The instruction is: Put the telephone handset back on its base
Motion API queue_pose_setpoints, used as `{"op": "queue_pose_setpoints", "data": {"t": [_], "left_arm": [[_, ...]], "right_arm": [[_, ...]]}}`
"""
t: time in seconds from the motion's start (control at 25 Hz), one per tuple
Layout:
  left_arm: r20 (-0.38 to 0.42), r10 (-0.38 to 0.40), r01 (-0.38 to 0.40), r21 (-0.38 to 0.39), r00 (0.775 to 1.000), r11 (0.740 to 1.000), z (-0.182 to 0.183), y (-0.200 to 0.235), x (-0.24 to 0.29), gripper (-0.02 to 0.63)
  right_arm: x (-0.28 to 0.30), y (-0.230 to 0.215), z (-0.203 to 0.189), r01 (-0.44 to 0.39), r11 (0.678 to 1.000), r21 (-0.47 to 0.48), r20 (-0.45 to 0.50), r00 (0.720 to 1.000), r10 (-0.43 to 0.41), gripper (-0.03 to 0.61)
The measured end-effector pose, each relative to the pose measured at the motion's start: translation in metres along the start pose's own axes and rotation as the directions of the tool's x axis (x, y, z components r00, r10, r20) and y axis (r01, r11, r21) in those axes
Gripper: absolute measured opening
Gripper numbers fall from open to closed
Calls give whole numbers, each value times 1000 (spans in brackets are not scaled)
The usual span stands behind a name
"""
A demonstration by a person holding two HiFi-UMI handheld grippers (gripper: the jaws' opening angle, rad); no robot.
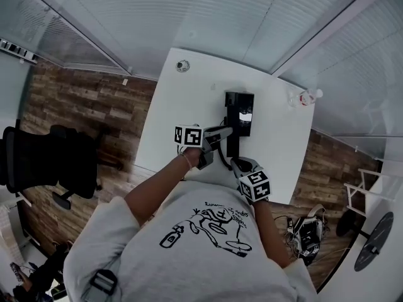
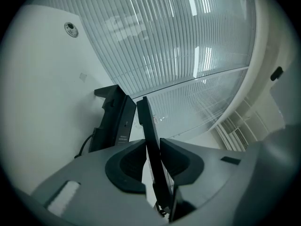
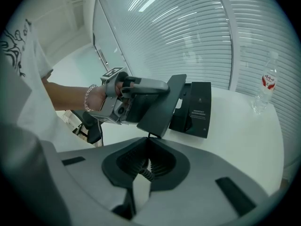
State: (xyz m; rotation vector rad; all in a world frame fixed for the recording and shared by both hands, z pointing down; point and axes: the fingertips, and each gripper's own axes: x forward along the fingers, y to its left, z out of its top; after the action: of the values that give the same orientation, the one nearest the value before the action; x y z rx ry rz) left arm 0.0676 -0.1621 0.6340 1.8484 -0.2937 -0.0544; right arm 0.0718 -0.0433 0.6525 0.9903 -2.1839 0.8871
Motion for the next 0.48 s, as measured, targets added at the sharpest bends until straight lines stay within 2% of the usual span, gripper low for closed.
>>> {"op": "queue_pose_setpoints", "data": {"t": [0.48], "left_arm": [[-71, 44, -46, -37, 997, 998, 2, 35, 10, 98]], "right_arm": [[17, -11, 1, -1, 999, 36, -13, 1000, 2, 10]]}}
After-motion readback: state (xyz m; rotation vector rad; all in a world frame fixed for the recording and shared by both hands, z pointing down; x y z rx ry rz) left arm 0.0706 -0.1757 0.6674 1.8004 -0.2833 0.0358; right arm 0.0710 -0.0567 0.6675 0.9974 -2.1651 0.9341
